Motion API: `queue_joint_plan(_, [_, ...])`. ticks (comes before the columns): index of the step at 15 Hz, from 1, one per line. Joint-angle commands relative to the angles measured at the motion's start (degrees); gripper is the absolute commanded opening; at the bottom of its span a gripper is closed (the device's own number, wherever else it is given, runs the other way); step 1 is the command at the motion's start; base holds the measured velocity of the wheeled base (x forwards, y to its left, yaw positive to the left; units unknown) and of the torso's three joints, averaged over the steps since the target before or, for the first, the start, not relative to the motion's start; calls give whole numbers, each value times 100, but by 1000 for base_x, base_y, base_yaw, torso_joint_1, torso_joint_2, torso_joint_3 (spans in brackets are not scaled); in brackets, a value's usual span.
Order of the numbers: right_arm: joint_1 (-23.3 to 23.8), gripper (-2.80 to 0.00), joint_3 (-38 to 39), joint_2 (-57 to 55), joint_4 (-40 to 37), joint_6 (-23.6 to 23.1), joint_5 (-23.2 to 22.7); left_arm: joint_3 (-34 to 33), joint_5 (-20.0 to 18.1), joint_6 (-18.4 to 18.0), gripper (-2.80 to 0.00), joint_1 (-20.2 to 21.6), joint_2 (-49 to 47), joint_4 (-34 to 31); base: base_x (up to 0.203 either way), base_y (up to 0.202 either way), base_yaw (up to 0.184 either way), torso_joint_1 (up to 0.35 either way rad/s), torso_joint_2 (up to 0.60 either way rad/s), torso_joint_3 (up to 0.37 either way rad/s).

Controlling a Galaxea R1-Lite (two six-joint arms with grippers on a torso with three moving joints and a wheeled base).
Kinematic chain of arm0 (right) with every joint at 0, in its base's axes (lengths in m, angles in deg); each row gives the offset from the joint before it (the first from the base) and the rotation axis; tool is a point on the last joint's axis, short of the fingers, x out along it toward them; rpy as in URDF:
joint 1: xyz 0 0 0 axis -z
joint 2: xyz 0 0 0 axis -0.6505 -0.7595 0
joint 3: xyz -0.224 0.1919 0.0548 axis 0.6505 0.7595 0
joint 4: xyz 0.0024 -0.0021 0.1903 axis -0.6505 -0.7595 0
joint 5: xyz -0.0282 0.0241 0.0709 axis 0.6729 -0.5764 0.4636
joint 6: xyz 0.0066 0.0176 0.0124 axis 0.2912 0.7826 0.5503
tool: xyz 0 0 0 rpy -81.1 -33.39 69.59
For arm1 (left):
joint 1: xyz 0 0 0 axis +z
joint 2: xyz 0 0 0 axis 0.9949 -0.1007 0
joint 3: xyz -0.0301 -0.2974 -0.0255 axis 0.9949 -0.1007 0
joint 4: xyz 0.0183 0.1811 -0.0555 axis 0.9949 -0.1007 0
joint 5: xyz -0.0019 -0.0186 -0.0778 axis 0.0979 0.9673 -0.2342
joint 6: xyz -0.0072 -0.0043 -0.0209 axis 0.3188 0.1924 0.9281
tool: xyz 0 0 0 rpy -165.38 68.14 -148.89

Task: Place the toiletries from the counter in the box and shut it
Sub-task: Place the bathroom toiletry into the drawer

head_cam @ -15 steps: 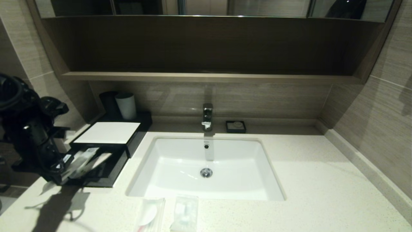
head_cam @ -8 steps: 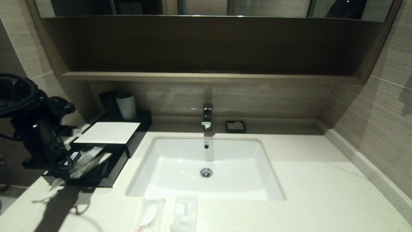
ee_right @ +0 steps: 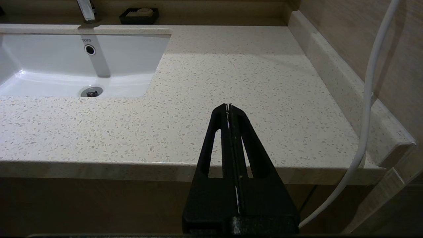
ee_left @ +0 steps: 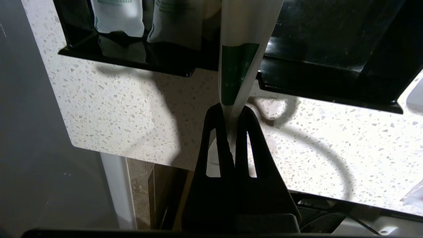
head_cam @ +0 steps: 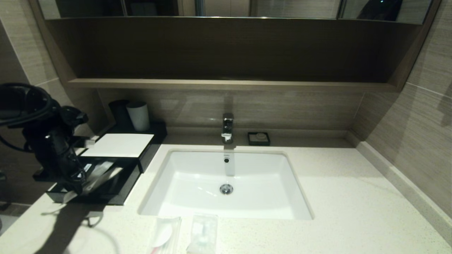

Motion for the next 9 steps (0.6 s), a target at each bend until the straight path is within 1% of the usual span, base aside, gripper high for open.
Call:
queue_joint_plan(1, [1, -280, 9, 0, 2, -9, -1, 149, 4, -7, -280, -3, -113, -27, 0, 0, 0, 0, 0, 0])
queue_joint_plan(9, [1, -280, 9, 3, 2, -7, -1, 508, 4, -1, -280, -30, -498, 17, 0, 0, 0, 0, 0, 0])
